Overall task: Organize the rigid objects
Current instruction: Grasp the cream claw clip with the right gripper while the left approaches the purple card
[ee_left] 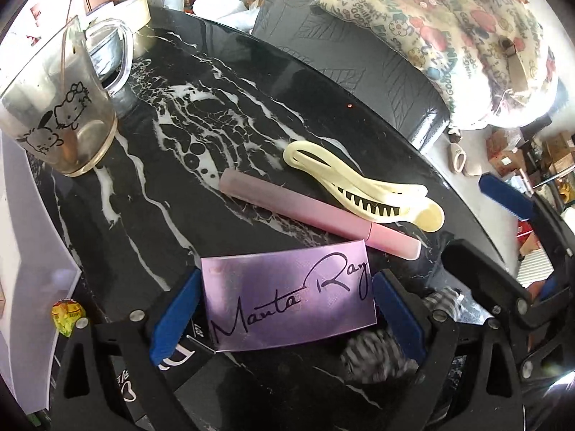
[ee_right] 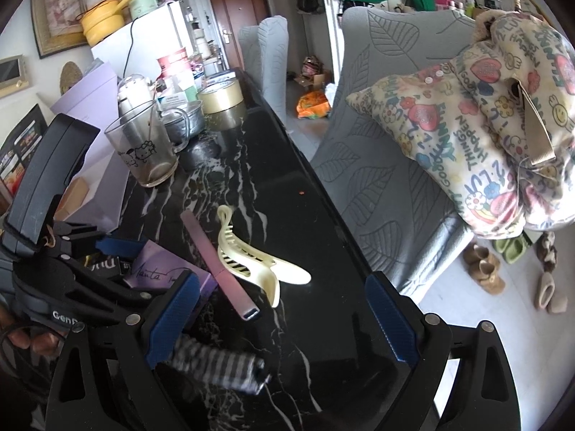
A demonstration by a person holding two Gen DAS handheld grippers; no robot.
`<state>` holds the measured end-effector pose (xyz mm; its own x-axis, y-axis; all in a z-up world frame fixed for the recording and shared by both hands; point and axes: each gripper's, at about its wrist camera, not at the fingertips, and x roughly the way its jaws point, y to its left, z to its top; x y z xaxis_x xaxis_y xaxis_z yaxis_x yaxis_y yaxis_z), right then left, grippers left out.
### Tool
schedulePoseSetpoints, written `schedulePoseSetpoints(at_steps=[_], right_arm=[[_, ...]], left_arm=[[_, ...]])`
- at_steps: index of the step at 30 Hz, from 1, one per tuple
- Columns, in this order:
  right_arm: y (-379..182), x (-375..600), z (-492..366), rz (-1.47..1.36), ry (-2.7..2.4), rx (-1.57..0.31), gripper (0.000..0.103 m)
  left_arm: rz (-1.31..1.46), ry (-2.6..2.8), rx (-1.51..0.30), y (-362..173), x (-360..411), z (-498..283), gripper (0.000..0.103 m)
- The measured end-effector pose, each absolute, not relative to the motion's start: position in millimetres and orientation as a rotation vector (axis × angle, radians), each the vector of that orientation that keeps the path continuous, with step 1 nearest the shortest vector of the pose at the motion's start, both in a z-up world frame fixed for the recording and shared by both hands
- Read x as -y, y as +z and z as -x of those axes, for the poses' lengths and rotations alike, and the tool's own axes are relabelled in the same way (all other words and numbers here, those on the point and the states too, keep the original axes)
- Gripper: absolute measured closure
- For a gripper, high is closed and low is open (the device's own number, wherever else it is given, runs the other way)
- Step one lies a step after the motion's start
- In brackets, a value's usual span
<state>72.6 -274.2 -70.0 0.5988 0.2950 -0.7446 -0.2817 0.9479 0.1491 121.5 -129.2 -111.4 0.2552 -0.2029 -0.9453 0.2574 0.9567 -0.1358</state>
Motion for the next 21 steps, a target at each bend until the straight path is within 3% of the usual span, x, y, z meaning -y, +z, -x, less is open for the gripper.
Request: schedulePoseSetpoints(at_steps=[16, 19, 21], right_arm=[[-75.6, 271.0, -90.1, -0.006, 0.434, -0.857, 0.008], [-79.4, 265.3, -98.8, 0.022, 0.48, -0.861, 0.014], [-83.5, 261.5, -106.9, 0.035, 0.515, -0.881, 0.024]], left_arm=[[-0.098, -0.195, -1.257, -119.9, 117.6, -127.7, 0.0], [-0.098, -0.194, -1.255, -119.8, 114.9, -126.7, 0.0], [-0.098, -0.194, -1.255, -119.9, 114.5, -125.7, 0.0]])
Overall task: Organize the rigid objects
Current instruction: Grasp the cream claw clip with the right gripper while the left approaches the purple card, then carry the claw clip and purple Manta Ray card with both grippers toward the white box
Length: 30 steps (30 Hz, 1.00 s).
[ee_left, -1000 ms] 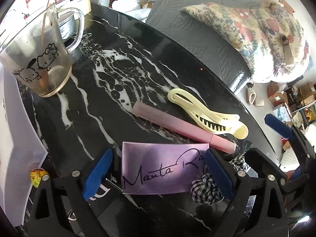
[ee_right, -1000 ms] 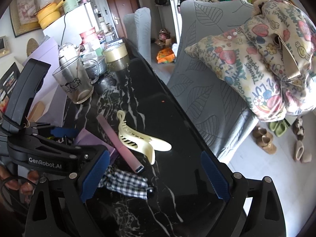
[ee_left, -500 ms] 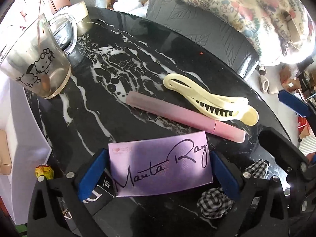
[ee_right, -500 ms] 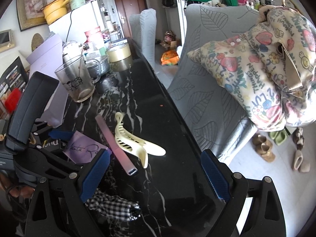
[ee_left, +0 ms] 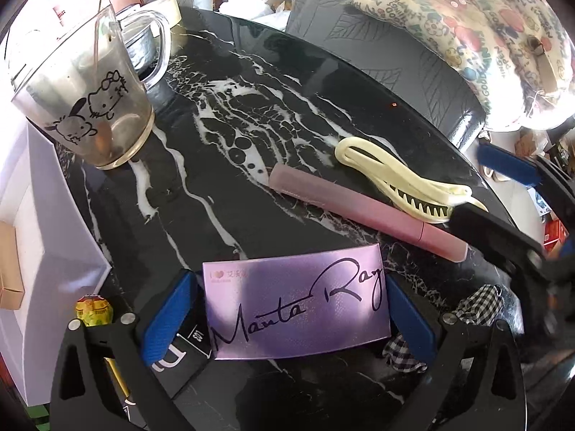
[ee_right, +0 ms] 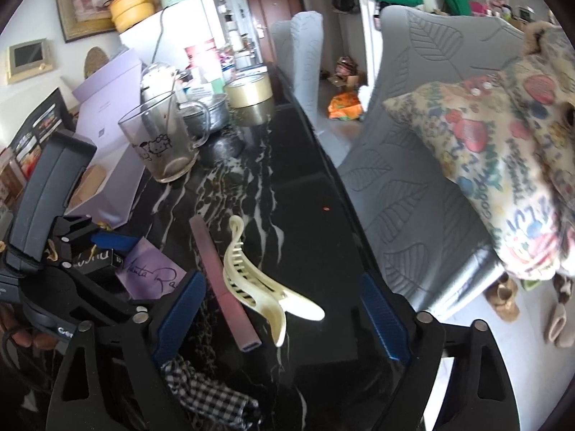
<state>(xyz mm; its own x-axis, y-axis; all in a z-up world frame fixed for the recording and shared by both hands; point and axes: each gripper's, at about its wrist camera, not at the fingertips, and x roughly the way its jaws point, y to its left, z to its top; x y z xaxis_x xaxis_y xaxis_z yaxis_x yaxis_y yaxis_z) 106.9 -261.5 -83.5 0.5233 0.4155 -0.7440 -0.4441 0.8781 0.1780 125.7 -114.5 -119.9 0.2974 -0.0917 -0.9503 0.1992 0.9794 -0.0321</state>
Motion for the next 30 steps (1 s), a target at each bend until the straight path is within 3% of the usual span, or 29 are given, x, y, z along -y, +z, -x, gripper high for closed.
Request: schedulePoseSetpoints(at_steps=[3, 7, 9, 11, 28, 30], right_arm=[[-90.7, 257.0, -117.3, 0.04, 0.561, -0.926, 0.041], [-94.7, 248.0, -118.1, 0.096, 0.615, -0.942, 0.055], [-94.0, 246.1, -117.4, 0.089, 0.653, -0.952, 0.073], [-94.8, 243.2, -115.4, 0.115, 0.643, -0.952, 0.082], [-97.2, 233.7, -96.9, 0.175, 0.587, -0.927, 0.082], [-97.2, 234.7, -96.9, 0.168, 0.586, -0.929, 0.082]], left_arm=[[-0.098, -0.194, -1.257, -118.8, 108.7, -123.2, 0.0], [-0.096, -0.193, -1.251, -117.8, 103.1, -119.8, 0.0], [-0.092, -0.185, -1.251, -117.4, 101.7, -118.2, 0.0], [-0.084, -0.174, -1.252, -117.0, 98.0, -116.2, 0.0], [-0.068, -0.161, -1.212, -116.3, 81.1, -101.8, 0.0], [-0.057, -0.163, -1.185, -115.8, 80.0, -101.1, 0.007]])
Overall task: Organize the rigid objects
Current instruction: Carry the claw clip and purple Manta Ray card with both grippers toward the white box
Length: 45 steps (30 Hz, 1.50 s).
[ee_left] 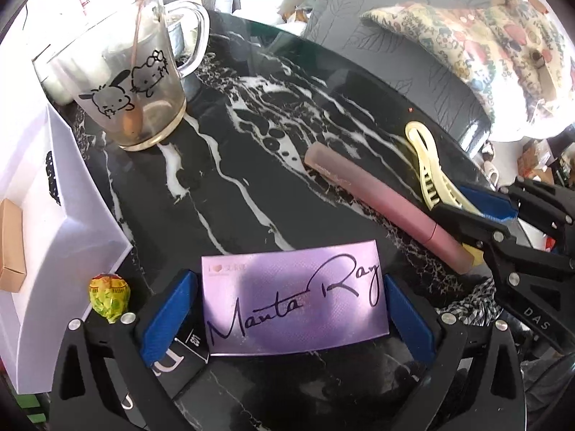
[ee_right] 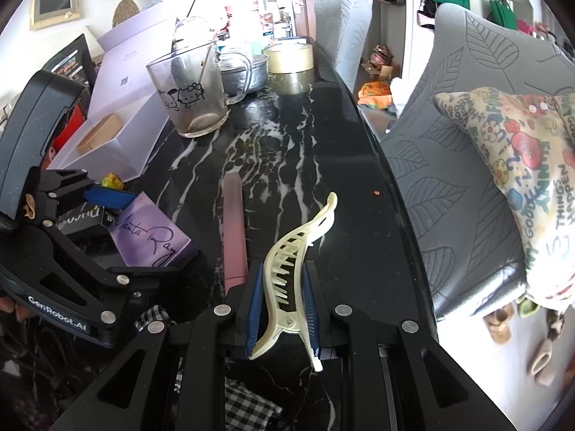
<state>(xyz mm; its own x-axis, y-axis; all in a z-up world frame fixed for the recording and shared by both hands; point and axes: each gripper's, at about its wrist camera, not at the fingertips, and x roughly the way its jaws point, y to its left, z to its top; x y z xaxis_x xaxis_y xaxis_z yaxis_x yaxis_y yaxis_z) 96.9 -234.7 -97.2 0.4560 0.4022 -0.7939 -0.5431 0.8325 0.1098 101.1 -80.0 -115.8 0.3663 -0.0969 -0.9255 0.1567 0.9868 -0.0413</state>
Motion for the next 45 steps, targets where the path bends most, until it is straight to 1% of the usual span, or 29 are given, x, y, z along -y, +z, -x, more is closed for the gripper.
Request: schedulePoseSetpoints(at_steps=[5, 18, 35, 45], right_arm=[[-96.1, 235.5, -93.4, 0.171, 0.577, -0.925, 0.082], [-80.4, 234.5, -86.4, 0.158, 0.561, -0.876, 0.082], [-56.7, 182.8, -51.0, 0.186, 0.633, -0.819, 0.082], [-49.3, 148.7, -28.9, 0.219, 0.7, -0.797, 0.082]], left_arm=[[-0.027, -0.215, -1.17, -111.9, 79.8, -98.3, 0.007], [-0.015, -0.22, -1.096, -77.8, 74.7, -75.8, 0.007], [0.055, -0.122, -1.017, -52.9, 21.5, -31.0, 0.007], [0.097, -0.052, -0.989, -47.6, -11.1, 0.7, 0.007]])
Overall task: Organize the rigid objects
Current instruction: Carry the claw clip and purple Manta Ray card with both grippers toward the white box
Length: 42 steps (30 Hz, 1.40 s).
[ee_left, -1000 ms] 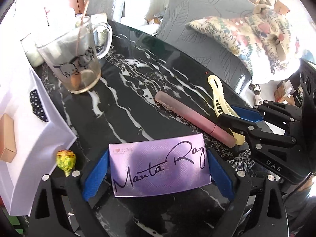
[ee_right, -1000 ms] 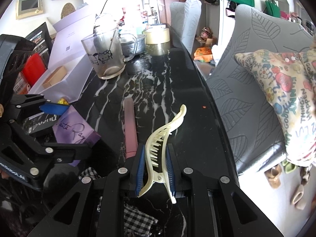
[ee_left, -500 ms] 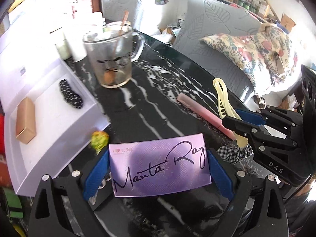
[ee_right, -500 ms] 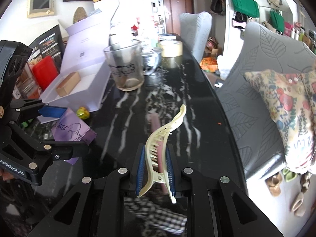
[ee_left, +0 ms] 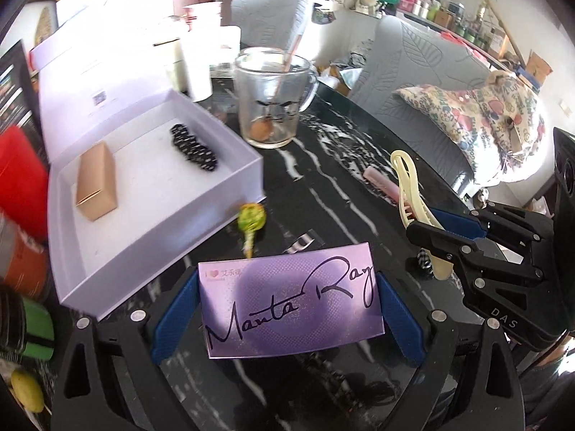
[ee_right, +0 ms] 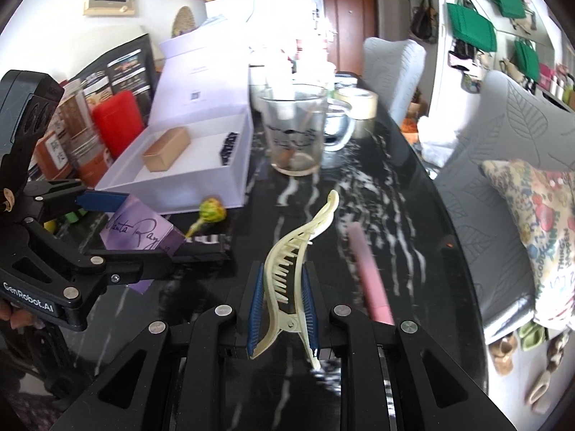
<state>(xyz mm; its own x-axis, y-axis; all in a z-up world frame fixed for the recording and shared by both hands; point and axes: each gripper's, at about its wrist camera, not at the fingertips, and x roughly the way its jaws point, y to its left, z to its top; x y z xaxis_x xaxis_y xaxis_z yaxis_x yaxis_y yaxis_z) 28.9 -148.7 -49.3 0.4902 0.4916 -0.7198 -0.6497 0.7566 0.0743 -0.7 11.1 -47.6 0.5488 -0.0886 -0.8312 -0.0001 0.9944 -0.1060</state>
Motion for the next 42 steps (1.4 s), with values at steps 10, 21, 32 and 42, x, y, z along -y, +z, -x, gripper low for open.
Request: schedulePoseSetpoints(at_steps=[10, 21, 32, 42], right_arm=[[-45.3, 114.8, -4.5, 0.254, 0.784, -0.78, 0.082], [-38.1, 78.4, 32.7, 0.283, 0.855, -0.764, 0.082], [-35.9, 47.7, 71.4, 0.31, 0.922, -0.769, 0.082], [-28.8, 30.6, 69.0, 0.303, 0.946, -0.765, 0.082]], left_arm=[[0.148, 0.038, -0.969, -44.4, -41.9, 36.9, 0.007], [0.196, 0.118, -0.941, -40.8, -75.6, 81.4, 0.007], [0.243, 0.162, -0.921, -39.9, -102.7, 112.6, 0.007], [0.252, 0.17, -0.91, -32.1, -119.8, 100.6, 0.007]])
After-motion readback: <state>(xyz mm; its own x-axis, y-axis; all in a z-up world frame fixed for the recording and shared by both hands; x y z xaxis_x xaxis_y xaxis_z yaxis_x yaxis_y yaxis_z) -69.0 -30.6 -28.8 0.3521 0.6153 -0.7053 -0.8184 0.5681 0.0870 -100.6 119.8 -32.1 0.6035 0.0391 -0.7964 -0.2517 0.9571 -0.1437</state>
